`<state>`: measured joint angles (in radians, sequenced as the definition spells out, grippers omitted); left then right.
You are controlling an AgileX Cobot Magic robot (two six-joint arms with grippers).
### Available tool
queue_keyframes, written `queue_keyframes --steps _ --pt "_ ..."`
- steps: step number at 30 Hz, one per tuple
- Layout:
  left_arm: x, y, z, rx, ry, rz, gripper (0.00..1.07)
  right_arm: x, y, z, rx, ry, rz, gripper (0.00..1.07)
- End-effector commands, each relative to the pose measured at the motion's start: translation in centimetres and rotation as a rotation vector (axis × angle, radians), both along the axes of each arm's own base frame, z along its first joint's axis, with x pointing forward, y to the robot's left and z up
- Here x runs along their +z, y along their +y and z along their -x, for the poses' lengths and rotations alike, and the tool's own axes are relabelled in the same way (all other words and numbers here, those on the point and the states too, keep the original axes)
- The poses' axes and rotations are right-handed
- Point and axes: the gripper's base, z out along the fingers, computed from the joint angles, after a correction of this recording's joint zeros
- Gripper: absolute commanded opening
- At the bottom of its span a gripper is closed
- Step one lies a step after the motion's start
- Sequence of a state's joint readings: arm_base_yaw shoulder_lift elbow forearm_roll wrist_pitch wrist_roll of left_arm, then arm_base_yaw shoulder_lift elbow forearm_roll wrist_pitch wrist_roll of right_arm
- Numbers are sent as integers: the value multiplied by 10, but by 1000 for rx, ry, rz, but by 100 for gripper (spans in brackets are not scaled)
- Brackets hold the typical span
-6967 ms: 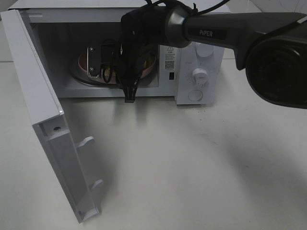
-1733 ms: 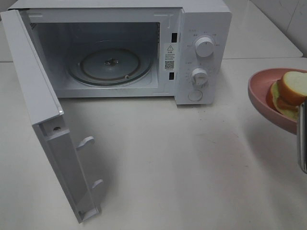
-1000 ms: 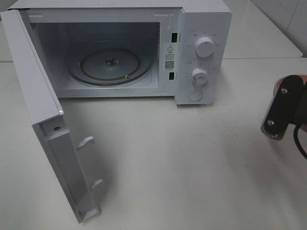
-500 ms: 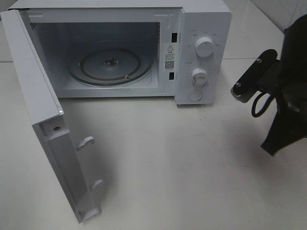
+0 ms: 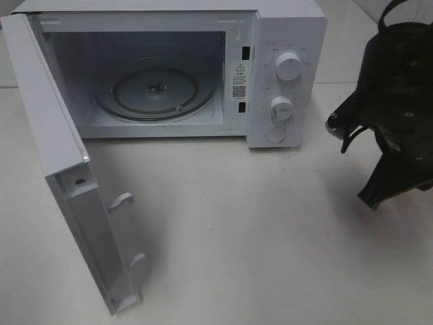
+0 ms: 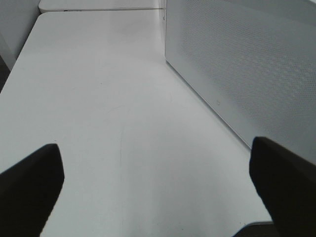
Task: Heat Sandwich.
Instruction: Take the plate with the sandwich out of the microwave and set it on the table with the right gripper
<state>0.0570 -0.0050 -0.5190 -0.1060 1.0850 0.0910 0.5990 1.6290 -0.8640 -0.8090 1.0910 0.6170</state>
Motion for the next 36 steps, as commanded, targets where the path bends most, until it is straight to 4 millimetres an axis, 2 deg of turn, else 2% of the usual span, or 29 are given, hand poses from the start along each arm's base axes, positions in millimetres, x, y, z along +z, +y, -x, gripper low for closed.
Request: queue_keyframes --steps 1,7,15,27,36 --pt "1 0 2 -5 -29 3 98 3 -8 -4 -36 -24 29 4" --pt "1 0 2 -5 -29 3 98 1 -27 -13 -123 -55 -10 4" --pt "1 0 2 -5 -29 3 98 -2 -37 -19 -150 -66 -33 4" --pt "1 0 2 -5 -29 3 98 -54 -30 -33 -162 -7 -2 4" --pt "1 0 2 -5 -29 3 98 -79 -28 -38 -164 2 24 5"
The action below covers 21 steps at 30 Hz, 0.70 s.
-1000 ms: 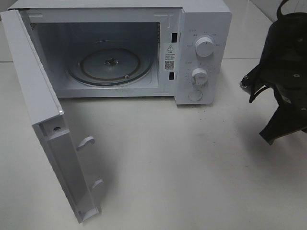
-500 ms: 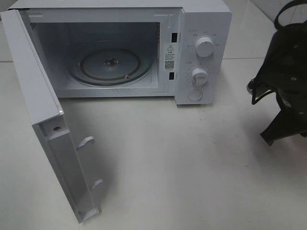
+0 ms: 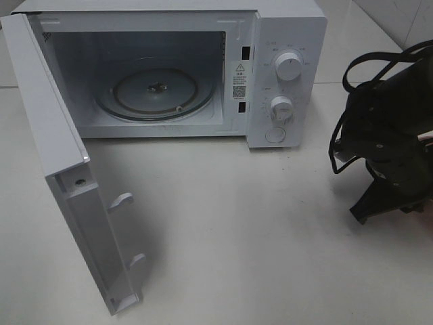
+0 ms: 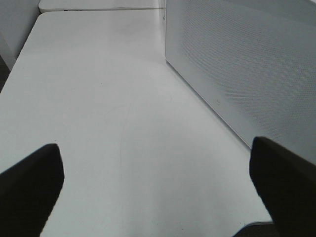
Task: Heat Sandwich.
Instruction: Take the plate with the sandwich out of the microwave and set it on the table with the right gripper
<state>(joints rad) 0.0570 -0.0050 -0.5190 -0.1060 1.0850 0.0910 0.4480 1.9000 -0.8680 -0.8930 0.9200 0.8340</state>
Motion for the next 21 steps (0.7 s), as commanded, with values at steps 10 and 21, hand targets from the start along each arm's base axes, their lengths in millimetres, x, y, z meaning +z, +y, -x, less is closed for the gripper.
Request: queue_keyframes --steps 10,21 --pt "1 0 2 -5 -29 3 98 -31 -2 -4 1 33 40 6" --pt "1 0 2 -5 -29 3 98 -42 -1 -3 6 60 37 13"
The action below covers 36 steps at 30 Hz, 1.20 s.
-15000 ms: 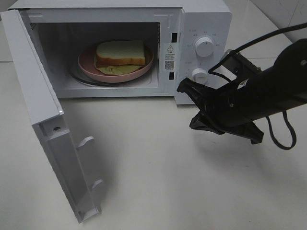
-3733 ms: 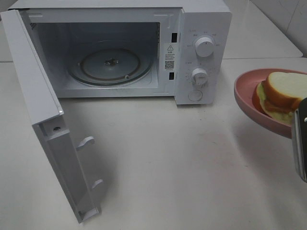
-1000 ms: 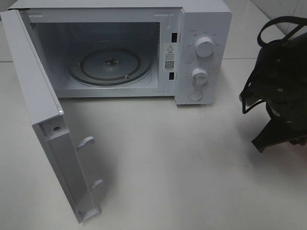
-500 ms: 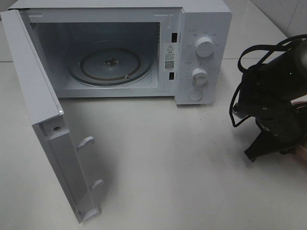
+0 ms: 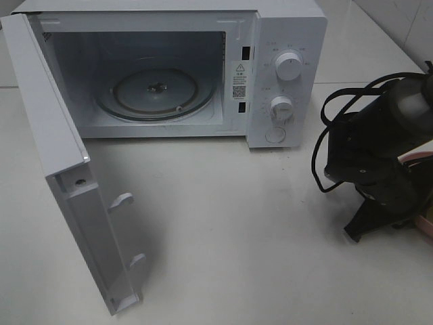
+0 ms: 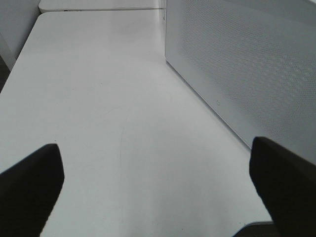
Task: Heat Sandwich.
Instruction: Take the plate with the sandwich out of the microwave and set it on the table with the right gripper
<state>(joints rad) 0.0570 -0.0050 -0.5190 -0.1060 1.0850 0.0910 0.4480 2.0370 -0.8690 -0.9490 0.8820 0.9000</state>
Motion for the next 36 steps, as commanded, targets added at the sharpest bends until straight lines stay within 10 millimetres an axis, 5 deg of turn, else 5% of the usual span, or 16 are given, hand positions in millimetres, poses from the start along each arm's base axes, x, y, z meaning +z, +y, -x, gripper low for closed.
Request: queue_keyframes --steps 1,13,24,36 --pt "1 0 2 -5 -29 3 98 -3 -2 0 -10 4 -5 15" --pt "1 0 2 -5 -29 3 98 10 0 3 -11 26 -44 35" --pt "1 0 2 -5 -29 3 98 58 5 11 26 9 -176 77" --pt "1 0 2 -5 -29 3 98 123 9 34 79 -67 -403 78"
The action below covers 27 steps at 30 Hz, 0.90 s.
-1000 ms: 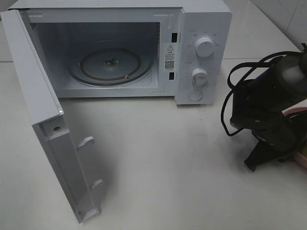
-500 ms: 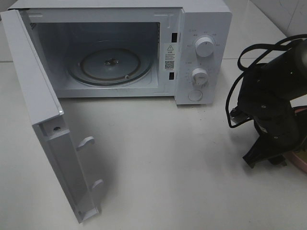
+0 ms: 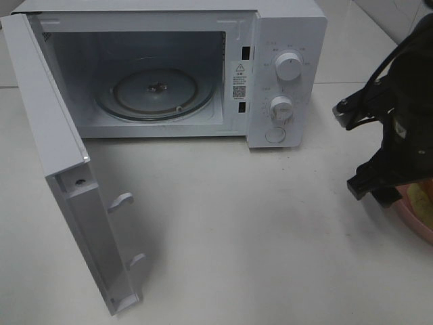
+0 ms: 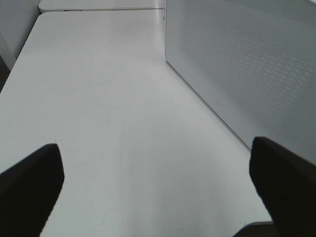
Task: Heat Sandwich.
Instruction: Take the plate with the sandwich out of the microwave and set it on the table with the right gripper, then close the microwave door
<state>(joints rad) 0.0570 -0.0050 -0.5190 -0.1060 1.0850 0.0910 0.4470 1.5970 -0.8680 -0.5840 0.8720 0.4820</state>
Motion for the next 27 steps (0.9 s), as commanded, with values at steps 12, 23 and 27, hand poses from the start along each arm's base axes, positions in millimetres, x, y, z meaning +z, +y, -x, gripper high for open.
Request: queue_keyframes --steps 12,23,27 --pt "1 0 2 -5 -29 3 98 85 4 59 125 -101 -416 76" --pt "1 0 2 -5 -29 3 98 122 -10 104 182 -165 -515 76" --pt "1 0 2 -5 -29 3 98 134 -19 124 204 -199 -521 76"
